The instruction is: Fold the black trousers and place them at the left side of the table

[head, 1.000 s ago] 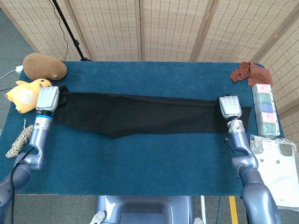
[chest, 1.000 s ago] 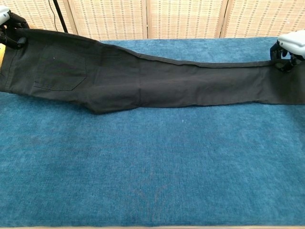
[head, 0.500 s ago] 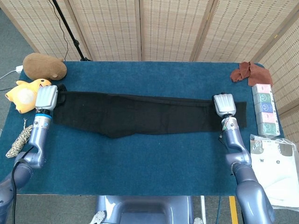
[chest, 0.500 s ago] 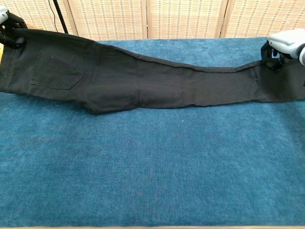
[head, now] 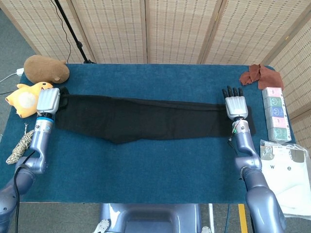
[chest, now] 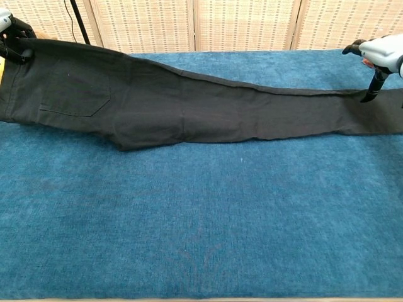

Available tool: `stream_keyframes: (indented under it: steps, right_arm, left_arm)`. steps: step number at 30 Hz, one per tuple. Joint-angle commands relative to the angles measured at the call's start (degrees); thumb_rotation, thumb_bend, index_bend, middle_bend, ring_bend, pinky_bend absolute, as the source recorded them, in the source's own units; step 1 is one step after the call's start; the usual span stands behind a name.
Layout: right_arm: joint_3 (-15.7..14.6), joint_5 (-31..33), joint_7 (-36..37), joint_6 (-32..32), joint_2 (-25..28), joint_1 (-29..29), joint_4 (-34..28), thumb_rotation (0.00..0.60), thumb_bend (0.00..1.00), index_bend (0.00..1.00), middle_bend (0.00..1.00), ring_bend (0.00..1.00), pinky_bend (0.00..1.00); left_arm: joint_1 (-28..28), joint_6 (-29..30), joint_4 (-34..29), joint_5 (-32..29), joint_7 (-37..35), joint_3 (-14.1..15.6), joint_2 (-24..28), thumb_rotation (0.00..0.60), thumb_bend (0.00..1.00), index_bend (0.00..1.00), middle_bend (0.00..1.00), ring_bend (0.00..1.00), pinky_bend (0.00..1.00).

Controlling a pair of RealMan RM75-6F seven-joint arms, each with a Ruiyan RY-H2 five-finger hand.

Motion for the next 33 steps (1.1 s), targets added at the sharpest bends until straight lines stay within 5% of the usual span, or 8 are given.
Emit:
stream_keyframes:
  steps: [1,7,15,17,21,25,33]
  right_arm:
    - [0.6,0.7,-0.5,2.5,1.8,-1.3,-2.7,0.600,0.00,0.00,0.00,0.00,0.00]
    - [-0.1,0.3,0.1,9.2,6.6,-6.4,-11.4,0.600,0.00,0.00,0.00,0.00,0.00]
    - [-1.5,0.3,-4.0,19.6,17.8,-15.8,-31.2,0.600,0.00,0.00,0.00,0.00,0.00]
    - [-1.9,0.7,-5.6,21.5,20.6,-18.0,-36.1,0.600,0.00,0.00,0.00,0.00,0.00]
    - [-2.4,1.0,-7.5,22.7,23.1,-19.8,-40.8,0.600,0.00,0.00,0.00,0.00,0.00]
    - [-3.9,1.2,-9.5,24.8,26.3,-23.0,-47.0,0.600,0.00,0.00,0.00,0.00,0.00]
    - [-5.6,0.7,-10.1,29.0,29.0,-26.9,-54.0,0.600,0.00,0.00,0.00,0.00,0.00]
  left_arm:
    - [-0.3,-0.4,0.8,0.0,0.3,0.0,-0.3,0.600,0.59,0.66,0.68,0.47,0.48]
    - [-1.4,-2.4,4.0,0.0,2.0,0.4,-2.0,0.600,0.59,0.64,0.64,0.47,0.48]
    - [-3.3,-5.6,9.1,-0.5,1.6,0.1,-5.3,0.600,0.58,0.56,0.57,0.43,0.48]
    - [-3.5,-6.7,10.3,-0.7,1.7,0.0,-5.9,0.600,0.57,0.46,0.45,0.36,0.46]
    - [-3.9,-10.5,11.0,-1.2,2.6,-0.1,-6.0,0.600,0.47,0.02,0.01,0.02,0.22]
    - [-4.1,-12.3,10.4,-2.2,3.5,-0.9,-5.3,0.600,0.38,0.00,0.00,0.00,0.07]
    - [-0.8,-5.0,2.1,1.3,-3.2,1.5,-1.2,0.600,0.35,0.00,0.00,0.00,0.04]
